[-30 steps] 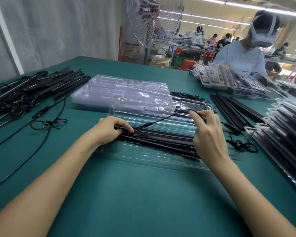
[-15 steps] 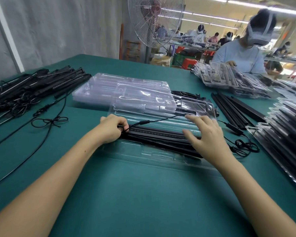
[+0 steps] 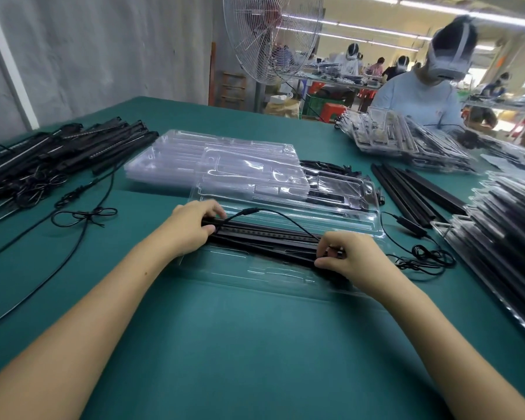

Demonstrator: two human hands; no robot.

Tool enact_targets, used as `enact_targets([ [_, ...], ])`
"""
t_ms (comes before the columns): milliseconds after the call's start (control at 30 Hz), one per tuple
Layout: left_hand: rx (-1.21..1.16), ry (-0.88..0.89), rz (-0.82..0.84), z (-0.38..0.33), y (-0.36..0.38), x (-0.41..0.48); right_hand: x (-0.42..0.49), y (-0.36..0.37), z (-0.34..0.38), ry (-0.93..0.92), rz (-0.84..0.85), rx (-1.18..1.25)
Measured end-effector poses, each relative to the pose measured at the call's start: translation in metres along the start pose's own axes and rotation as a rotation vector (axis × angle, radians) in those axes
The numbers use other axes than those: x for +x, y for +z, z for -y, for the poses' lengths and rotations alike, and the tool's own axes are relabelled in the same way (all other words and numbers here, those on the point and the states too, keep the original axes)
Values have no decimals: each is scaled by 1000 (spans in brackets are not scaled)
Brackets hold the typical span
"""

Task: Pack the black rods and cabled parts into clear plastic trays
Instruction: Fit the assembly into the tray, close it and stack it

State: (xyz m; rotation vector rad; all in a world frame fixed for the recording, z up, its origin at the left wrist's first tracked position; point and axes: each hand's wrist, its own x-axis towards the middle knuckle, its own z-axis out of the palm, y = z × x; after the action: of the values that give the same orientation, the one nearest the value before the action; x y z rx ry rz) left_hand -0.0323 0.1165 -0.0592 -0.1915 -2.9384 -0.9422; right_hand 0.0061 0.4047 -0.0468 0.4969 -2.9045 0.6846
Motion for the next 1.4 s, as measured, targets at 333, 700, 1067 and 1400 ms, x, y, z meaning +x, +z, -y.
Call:
enact_targets([
  [333, 75, 113, 12, -1, -7, -2, -5, -21, -10, 105, -126, 26],
  [700, 104, 70, 27, -6, -3, -4, 0, -12, -24, 144, -137, -126],
  [1067, 99, 105, 21, -4, -1, -4, -3, -15, -29, 155, -113, -111],
  [1400, 208, 82, 42, -1, 10, 2, -15, -43, -35, 134, -140, 190],
])
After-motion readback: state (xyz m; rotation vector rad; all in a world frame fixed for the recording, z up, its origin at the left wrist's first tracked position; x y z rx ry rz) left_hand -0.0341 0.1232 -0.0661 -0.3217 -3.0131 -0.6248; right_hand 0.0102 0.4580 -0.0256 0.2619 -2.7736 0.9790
